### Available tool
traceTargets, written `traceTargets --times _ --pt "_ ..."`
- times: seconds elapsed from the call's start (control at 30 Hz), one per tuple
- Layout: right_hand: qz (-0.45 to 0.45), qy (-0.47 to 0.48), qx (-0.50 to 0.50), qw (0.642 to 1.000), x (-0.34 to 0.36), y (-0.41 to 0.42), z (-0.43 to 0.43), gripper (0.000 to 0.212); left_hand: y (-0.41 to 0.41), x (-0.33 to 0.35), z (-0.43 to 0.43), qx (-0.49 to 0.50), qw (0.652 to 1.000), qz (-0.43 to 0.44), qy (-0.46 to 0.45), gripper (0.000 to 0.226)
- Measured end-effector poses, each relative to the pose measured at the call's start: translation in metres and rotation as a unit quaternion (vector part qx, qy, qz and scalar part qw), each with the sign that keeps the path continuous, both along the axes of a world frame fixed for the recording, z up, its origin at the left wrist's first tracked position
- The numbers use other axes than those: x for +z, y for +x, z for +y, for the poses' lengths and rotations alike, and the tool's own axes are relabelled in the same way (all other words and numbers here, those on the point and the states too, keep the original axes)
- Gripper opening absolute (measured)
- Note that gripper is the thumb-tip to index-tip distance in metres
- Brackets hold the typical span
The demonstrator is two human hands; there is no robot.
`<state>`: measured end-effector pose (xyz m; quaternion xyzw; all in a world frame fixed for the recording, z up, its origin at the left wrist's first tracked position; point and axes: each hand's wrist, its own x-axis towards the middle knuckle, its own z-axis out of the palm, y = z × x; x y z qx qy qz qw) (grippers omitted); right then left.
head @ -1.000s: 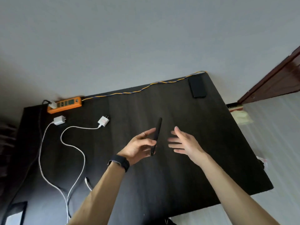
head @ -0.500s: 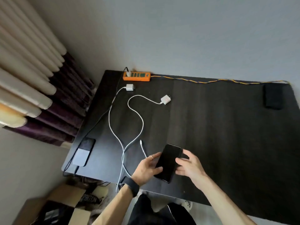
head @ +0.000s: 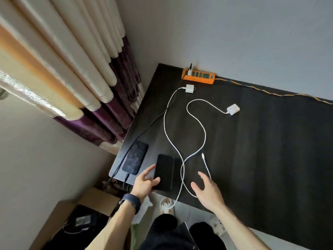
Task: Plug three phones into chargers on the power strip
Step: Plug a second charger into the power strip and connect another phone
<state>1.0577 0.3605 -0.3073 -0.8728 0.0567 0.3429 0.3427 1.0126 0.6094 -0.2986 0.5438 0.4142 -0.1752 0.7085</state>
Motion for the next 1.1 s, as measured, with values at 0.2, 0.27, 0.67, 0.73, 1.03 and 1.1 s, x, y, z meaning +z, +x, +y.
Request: traceTargets --times 0.2,0.27,0.67,0.73,1.03,1.1 --pt "-0.004 -0.121 0.189 0.975 -0.017 -0.012 0.006 0.074 0.018 -0.022 0.028 -0.033 0.994 -0.018 0.103 0.057" --pt "0.017 -0.136 0.214 0.967 -0.021 -0.014 0.004 0.075 0.022 -0.026 0.026 -0.05 0.99 -0.022 0.133 0.056" --pt "0.058 -0.156 0.263 0.95 -0.031 -0.013 -0.005 0.079 0.023 -0.045 0.004 -0.285 0.87 0.05 0.399 0.102" --pt "0.056 -0.154 0.262 0.951 -0.033 -0.015 -0.005 0.079 0.021 -0.046 0.001 -0.324 0.838 0.055 0.435 0.103" --pt "0.055 -0.149 0.255 0.954 -0.035 -0.016 -0.005 0.079 0.013 -0.045 -0.006 -0.354 0.814 0.074 0.454 0.088" --pt "0.057 -0.146 0.252 0.955 -0.034 -0.016 -0.004 0.079 0.012 -0.044 -0.005 -0.356 0.814 0.081 0.452 0.089"
